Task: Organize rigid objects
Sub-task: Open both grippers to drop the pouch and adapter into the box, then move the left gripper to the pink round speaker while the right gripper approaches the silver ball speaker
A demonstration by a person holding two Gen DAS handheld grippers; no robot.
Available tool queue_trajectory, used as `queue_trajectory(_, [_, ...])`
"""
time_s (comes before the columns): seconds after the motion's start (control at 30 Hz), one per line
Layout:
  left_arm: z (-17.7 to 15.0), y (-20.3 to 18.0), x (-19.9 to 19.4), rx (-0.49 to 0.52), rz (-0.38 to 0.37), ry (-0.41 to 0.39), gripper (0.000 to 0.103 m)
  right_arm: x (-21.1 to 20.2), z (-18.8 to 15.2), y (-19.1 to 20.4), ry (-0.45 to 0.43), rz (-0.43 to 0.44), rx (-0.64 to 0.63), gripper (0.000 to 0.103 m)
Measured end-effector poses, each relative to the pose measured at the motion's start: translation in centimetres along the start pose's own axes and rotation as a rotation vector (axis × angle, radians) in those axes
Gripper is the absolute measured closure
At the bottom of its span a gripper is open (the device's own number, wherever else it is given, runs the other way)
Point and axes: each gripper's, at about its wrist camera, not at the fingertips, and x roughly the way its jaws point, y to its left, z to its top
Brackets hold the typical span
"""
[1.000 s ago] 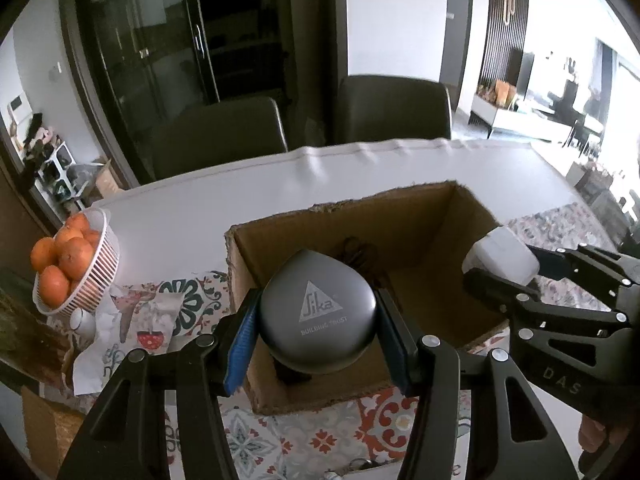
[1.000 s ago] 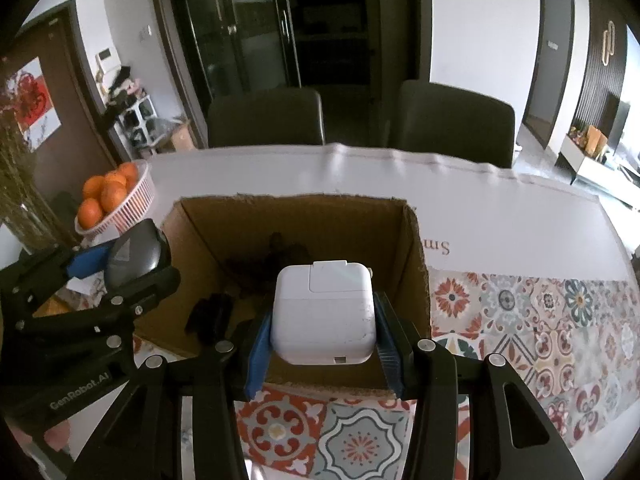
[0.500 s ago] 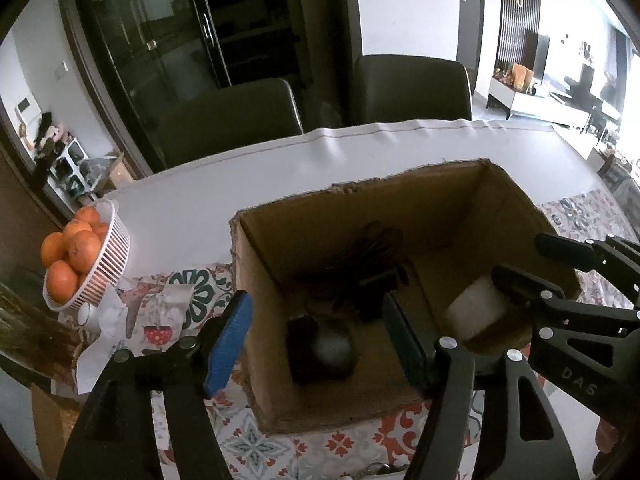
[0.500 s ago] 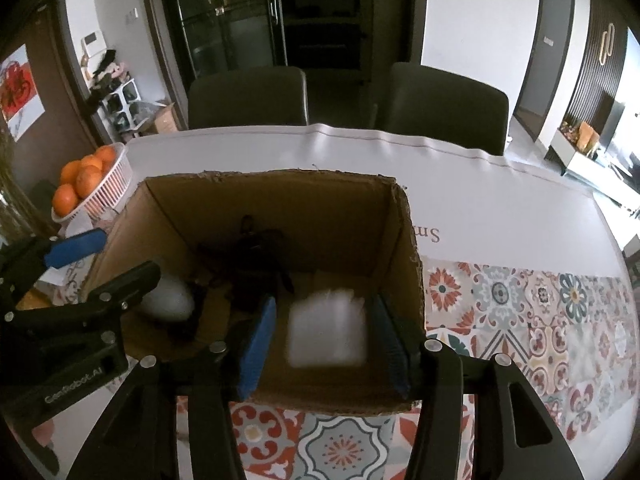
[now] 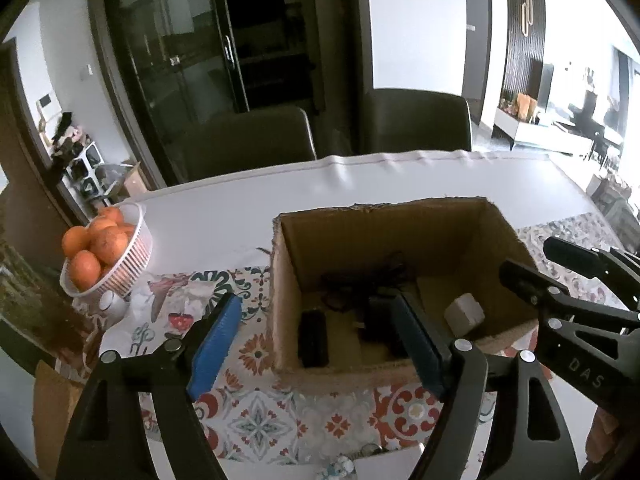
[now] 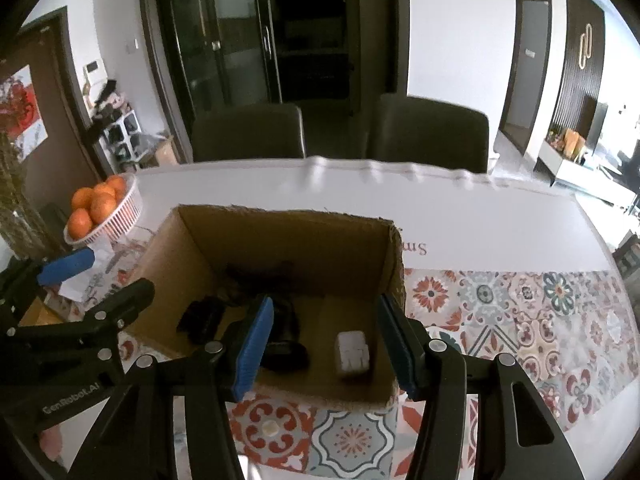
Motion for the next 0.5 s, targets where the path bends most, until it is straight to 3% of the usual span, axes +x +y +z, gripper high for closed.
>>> queue_trajectory(0.17, [-1.0,0.5,-2.3,-0.012,-0.035,-0.026,0.021,-2.5,-0.8,0.8,-0.052,0.007,-0.001,0.042])
queue_trajectory(0.5, [-4.5,0.9,-5.7,0.000,-0.027,-0.078,0.019,-5.6,-3.7,2.3,-0.096,0.029,-0.009,0.039])
